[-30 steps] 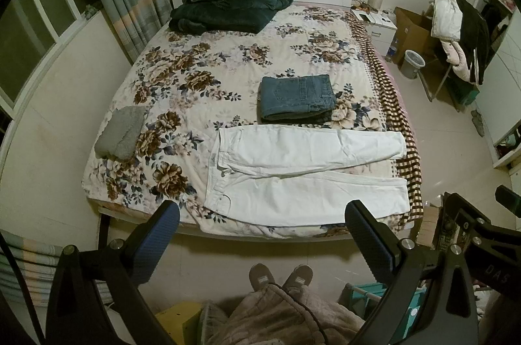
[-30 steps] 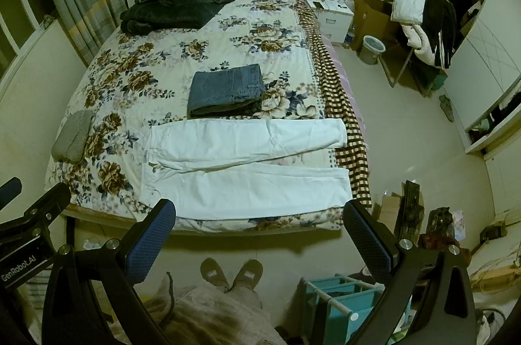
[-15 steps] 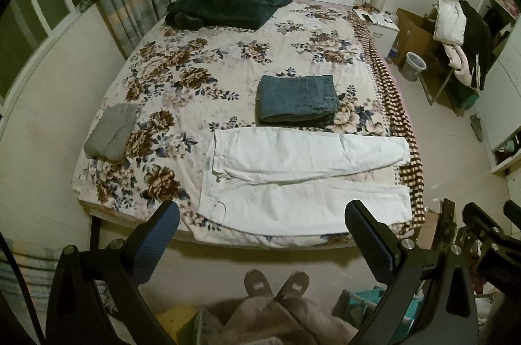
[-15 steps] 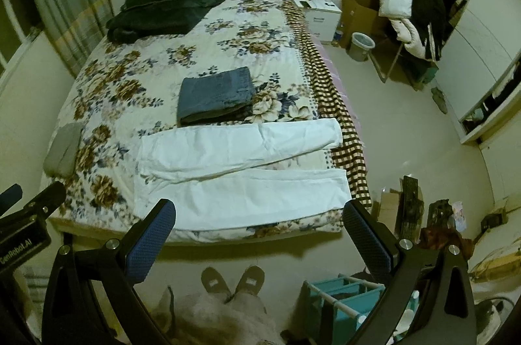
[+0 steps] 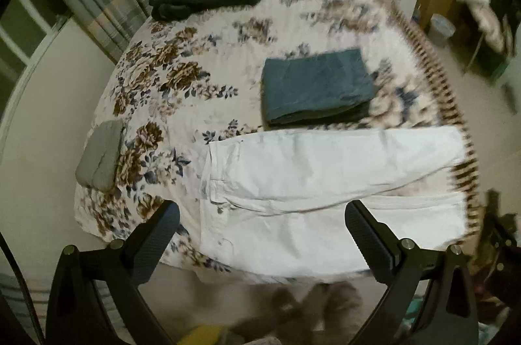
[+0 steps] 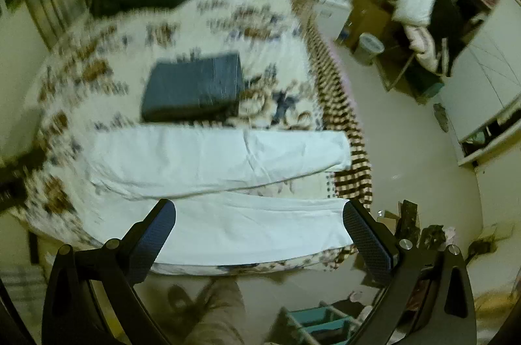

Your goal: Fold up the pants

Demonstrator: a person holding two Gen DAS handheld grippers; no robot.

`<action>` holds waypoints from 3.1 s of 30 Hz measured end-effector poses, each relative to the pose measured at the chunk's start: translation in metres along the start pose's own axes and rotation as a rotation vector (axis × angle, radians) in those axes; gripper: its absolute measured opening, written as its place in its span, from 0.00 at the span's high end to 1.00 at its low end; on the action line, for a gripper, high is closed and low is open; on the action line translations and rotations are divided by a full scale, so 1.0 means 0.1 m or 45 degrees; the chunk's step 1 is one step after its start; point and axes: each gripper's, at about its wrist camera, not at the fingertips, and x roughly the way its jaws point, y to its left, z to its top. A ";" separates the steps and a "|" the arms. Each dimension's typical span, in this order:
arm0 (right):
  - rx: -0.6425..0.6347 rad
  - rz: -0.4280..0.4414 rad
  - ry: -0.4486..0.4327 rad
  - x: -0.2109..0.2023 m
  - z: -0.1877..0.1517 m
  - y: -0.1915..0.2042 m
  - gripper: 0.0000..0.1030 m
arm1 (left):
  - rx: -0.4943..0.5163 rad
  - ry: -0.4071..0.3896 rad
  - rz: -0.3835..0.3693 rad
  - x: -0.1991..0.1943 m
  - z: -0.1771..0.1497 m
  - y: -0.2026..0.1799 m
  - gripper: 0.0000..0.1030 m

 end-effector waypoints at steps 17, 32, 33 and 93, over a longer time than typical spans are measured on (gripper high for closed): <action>-0.443 -0.075 0.391 4.53 0.97 0.54 0.00 | 0.635 0.299 0.163 3.69 0.73 -1.40 0.00; -0.700 0.074 0.562 5.69 1.13 0.69 0.43 | 1.156 0.383 -0.120 4.14 0.84 -1.65 0.67; -0.722 0.078 0.539 5.66 1.14 0.72 0.55 | 1.191 0.364 -0.110 4.09 0.82 -1.66 0.76; 0.263 -0.022 0.447 5.01 0.13 -0.86 0.76 | -0.064 0.199 -0.024 2.67 0.01 -1.40 0.09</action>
